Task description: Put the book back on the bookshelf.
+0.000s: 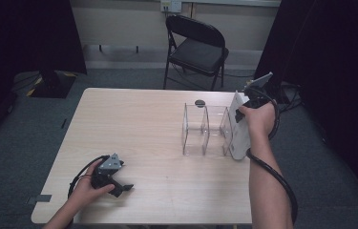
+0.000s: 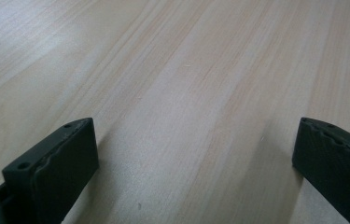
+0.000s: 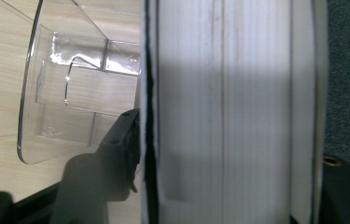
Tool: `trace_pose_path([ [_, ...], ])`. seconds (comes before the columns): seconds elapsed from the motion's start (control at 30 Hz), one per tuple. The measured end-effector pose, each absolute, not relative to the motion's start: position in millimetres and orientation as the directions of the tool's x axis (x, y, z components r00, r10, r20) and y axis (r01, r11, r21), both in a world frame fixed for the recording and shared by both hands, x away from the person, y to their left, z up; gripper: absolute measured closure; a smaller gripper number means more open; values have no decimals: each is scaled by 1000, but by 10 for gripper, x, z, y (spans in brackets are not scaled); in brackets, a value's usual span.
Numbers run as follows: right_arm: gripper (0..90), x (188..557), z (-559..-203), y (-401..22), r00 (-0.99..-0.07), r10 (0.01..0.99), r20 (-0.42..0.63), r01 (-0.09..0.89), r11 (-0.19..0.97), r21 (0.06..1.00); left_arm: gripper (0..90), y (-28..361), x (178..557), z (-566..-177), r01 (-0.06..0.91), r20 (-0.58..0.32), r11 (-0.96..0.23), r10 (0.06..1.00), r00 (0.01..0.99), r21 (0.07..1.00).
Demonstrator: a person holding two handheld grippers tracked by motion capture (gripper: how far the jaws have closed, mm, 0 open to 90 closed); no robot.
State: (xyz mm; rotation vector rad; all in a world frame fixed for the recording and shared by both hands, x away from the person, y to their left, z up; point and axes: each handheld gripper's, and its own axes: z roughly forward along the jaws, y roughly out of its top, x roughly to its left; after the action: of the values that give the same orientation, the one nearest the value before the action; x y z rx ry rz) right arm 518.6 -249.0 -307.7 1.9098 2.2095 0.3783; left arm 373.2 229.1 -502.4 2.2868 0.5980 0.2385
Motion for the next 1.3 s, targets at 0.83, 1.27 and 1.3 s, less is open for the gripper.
trace_pose_path([
  [0.83,239,4896,-3002,-2536,-168,984,52,916,136,377,0,2289,3735,-5029,343,-10,-608,483,876,716],
  [1.27,221,4757,-2949,-2562,-175,984,42,910,145,389,0,2290,3736,-5029,343,-10,-609,482,876,715],
  [1.3,219,4751,-2931,-2561,-172,984,47,910,140,391,0,2289,3736,-5029,342,-9,-608,482,876,716],
])
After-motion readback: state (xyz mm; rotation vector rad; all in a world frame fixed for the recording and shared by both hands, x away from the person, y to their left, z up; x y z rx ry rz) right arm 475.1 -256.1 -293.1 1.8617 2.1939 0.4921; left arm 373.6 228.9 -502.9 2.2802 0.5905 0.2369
